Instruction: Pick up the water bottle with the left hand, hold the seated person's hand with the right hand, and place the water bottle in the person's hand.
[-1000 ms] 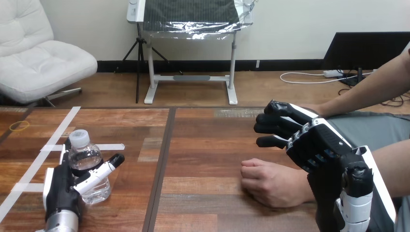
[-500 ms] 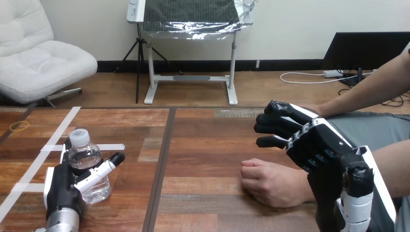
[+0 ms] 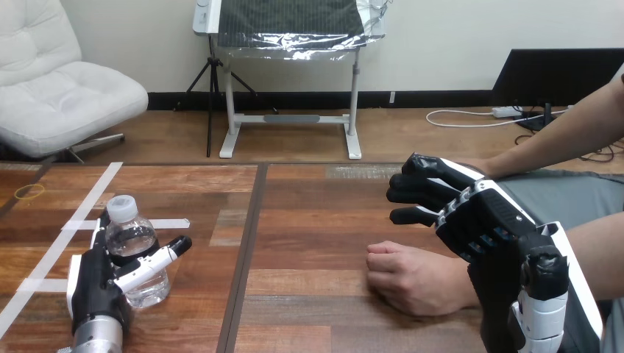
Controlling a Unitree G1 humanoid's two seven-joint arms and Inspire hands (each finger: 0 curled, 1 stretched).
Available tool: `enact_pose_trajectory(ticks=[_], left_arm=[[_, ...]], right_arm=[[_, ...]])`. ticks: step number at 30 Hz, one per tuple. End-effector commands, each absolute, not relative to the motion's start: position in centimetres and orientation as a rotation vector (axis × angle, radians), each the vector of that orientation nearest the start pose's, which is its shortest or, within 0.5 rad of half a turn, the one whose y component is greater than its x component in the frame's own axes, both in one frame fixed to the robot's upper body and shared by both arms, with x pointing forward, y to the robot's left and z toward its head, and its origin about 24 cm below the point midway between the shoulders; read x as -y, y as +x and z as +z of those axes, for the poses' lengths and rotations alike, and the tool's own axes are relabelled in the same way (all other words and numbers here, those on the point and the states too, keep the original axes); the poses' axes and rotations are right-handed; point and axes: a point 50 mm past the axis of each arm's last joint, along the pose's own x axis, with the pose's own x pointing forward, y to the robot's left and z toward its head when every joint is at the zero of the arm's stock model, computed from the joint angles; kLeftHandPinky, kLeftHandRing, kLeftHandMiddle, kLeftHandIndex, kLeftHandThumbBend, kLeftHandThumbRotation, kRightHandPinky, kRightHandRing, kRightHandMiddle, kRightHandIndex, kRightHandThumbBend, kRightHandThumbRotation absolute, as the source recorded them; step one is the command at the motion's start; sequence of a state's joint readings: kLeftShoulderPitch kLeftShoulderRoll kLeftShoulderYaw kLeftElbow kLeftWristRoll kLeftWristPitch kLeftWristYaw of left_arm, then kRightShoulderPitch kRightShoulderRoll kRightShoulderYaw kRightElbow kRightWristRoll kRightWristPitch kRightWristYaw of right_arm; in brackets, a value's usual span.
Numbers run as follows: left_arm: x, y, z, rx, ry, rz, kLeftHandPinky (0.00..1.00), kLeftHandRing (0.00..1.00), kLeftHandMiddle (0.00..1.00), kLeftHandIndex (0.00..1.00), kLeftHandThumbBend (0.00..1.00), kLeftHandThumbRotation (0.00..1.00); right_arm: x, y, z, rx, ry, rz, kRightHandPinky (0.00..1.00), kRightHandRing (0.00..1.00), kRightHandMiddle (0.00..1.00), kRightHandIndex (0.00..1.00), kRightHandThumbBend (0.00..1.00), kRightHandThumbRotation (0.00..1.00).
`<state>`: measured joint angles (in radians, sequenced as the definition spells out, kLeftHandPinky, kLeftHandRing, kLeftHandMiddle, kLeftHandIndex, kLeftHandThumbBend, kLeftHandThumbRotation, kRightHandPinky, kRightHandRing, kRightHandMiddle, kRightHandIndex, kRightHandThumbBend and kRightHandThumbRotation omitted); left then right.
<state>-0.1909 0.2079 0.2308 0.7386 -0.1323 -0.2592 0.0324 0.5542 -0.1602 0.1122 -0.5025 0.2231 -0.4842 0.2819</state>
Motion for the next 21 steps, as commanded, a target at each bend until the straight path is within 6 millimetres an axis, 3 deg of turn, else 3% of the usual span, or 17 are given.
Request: enact_pose_trajectory(ticks=[1, 21], left_arm=[[-24.76, 27.94, -0.53, -0.125, 0.004, 0.306, 0.73, 0.76, 0.76, 0.79, 0.92, 0.01], [-24.75, 27.96, -0.04, -0.082, 0.095, 0.365, 0.49, 0.50, 0.51, 0.53, 0.83, 0.00]], right_arm=[[15.60, 14.03, 11.12, 0.515, 0.041, 0.281, 0.69, 0.75, 0.75, 0.77, 0.82, 1.00], [15.61, 14.03, 11.07, 0.516, 0.036, 0.277, 0.68, 0.75, 0.75, 0.77, 0.82, 1.00]])
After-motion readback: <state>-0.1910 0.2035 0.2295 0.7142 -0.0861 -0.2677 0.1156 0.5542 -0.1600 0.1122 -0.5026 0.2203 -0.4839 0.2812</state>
